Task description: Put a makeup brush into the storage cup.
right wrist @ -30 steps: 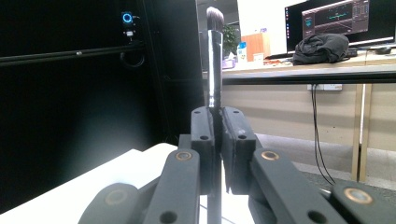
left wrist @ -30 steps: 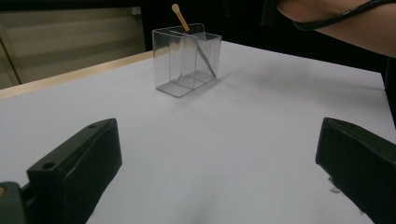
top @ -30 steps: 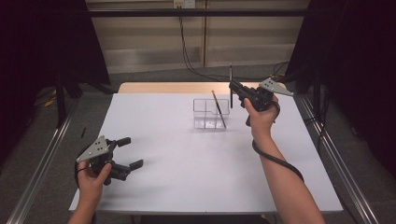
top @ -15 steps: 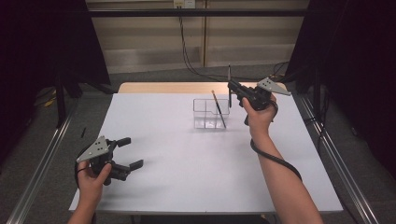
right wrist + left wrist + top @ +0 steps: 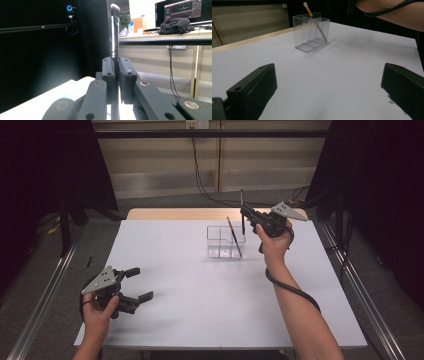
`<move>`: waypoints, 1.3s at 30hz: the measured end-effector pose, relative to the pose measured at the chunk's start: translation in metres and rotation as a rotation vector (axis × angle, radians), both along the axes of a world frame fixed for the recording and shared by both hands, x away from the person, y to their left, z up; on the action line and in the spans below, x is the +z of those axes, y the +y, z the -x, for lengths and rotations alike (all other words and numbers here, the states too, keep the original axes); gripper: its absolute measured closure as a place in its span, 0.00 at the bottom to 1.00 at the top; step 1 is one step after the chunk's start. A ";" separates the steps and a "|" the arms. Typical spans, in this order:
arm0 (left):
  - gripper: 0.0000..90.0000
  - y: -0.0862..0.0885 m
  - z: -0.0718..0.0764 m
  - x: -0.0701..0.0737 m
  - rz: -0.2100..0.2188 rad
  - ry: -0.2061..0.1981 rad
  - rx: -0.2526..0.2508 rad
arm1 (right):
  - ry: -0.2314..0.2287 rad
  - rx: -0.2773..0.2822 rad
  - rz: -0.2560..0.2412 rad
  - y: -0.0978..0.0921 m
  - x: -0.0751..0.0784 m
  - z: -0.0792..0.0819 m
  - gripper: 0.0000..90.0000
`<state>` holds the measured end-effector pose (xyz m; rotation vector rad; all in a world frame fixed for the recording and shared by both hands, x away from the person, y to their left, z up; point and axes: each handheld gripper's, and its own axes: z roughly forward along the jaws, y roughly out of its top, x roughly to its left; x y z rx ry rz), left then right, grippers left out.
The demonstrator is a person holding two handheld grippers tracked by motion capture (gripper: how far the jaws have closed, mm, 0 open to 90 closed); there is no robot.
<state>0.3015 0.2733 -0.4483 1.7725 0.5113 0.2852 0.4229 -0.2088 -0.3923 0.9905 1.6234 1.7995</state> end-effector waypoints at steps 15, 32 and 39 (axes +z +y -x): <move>0.00 0.000 0.001 -0.001 0.003 0.006 0.001 | -0.004 0.000 0.012 0.003 0.000 -0.004 0.94; 0.00 0.001 0.001 -0.001 0.006 0.008 0.001 | 0.007 -0.001 0.020 0.005 -0.004 -0.011 0.94; 0.00 0.001 0.001 -0.002 0.011 0.014 0.002 | 0.005 0.006 0.023 0.006 -0.006 -0.012 0.94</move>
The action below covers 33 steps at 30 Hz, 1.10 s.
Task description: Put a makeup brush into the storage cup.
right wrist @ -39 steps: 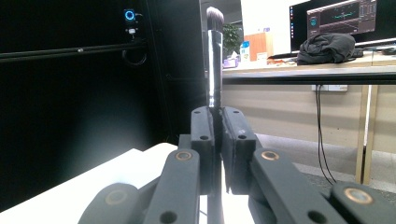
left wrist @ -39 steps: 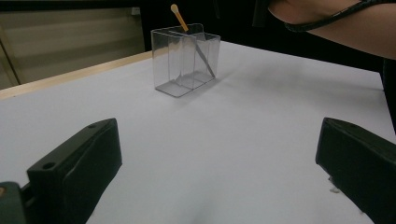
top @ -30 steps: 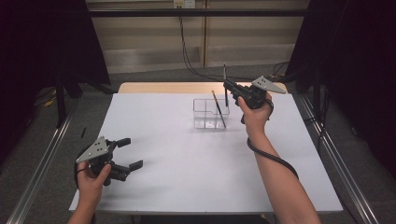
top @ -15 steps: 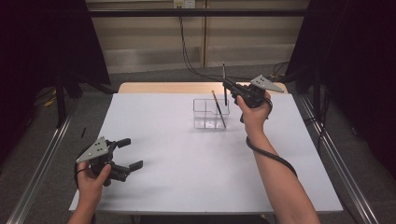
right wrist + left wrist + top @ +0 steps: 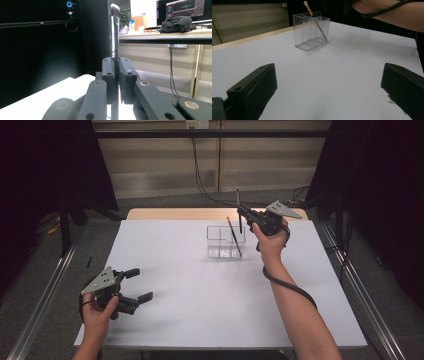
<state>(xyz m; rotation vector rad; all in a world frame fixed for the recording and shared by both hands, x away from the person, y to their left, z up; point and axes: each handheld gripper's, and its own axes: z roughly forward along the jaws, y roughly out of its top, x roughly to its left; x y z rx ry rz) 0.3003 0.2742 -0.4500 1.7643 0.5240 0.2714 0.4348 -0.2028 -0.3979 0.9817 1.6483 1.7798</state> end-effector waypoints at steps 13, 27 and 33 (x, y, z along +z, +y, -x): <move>0.00 0.001 0.000 0.000 -0.005 -0.006 0.002 | -0.003 0.008 0.011 0.002 -0.005 0.000 0.94; 0.00 0.001 0.000 0.000 -0.009 -0.007 0.001 | 0.019 0.001 0.015 0.000 -0.016 -0.001 0.94; 0.00 0.001 0.000 0.000 -0.013 -0.007 -0.001 | 0.021 0.003 0.017 0.000 -0.018 0.000 0.94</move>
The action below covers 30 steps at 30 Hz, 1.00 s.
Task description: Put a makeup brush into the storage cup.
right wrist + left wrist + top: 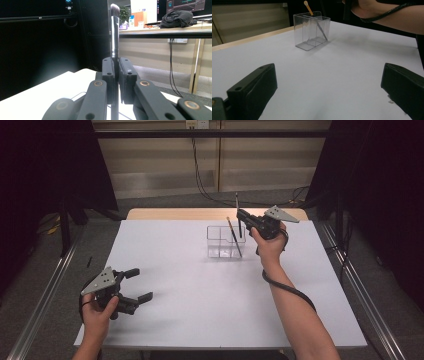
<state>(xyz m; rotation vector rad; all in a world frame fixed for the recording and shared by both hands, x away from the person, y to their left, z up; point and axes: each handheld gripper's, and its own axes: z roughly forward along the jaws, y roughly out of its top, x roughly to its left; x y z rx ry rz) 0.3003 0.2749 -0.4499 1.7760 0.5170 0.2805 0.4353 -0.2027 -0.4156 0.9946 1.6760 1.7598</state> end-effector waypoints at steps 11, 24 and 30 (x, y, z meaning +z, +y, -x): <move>0.00 0.000 0.000 0.000 -0.002 -0.002 0.003 | 0.003 0.006 0.005 0.002 -0.003 0.000 0.94; 0.00 0.000 0.000 0.000 -0.002 -0.003 0.001 | 0.004 0.005 0.017 0.002 -0.005 0.000 0.94; 0.00 0.001 0.000 0.000 -0.003 -0.003 0.003 | 0.007 0.007 0.022 0.002 -0.006 0.000 0.94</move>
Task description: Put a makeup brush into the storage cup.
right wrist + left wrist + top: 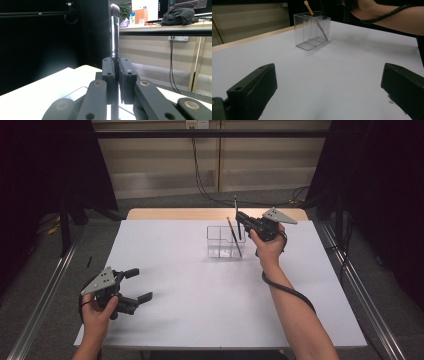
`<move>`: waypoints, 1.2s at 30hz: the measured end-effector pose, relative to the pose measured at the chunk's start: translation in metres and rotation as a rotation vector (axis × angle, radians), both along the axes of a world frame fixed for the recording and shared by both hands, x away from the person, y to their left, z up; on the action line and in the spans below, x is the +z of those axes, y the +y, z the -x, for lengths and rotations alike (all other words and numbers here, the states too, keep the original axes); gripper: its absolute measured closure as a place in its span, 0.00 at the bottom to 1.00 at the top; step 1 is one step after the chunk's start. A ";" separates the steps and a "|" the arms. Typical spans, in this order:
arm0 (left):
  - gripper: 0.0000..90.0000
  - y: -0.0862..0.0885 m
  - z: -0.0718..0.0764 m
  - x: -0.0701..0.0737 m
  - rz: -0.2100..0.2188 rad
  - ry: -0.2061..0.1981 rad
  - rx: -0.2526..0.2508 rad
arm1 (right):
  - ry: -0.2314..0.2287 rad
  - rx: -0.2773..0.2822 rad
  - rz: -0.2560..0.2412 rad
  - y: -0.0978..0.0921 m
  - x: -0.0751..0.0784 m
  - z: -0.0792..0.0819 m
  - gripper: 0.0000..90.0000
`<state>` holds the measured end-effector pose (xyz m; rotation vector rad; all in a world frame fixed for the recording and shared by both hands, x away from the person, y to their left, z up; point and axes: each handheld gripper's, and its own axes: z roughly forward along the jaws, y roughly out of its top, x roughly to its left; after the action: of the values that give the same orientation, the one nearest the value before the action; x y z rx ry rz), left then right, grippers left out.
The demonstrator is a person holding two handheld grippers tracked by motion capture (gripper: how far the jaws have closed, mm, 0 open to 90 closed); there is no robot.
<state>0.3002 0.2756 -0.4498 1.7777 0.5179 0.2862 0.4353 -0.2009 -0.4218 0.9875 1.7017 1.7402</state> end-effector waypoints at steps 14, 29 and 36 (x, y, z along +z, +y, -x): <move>0.00 0.000 0.000 0.000 0.002 -0.004 0.004 | 0.009 0.001 0.008 -0.001 -0.005 0.002 0.94; 0.00 -0.001 0.000 0.001 0.003 -0.004 0.002 | 0.015 0.003 0.007 -0.004 -0.011 0.006 0.94; 0.00 -0.001 0.000 0.001 0.000 -0.007 0.002 | 0.015 0.003 0.014 -0.005 -0.012 0.007 0.94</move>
<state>0.2999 0.2749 -0.4486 1.7754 0.5142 0.2937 0.4284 -0.2059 -0.4339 0.9950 1.7229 1.7246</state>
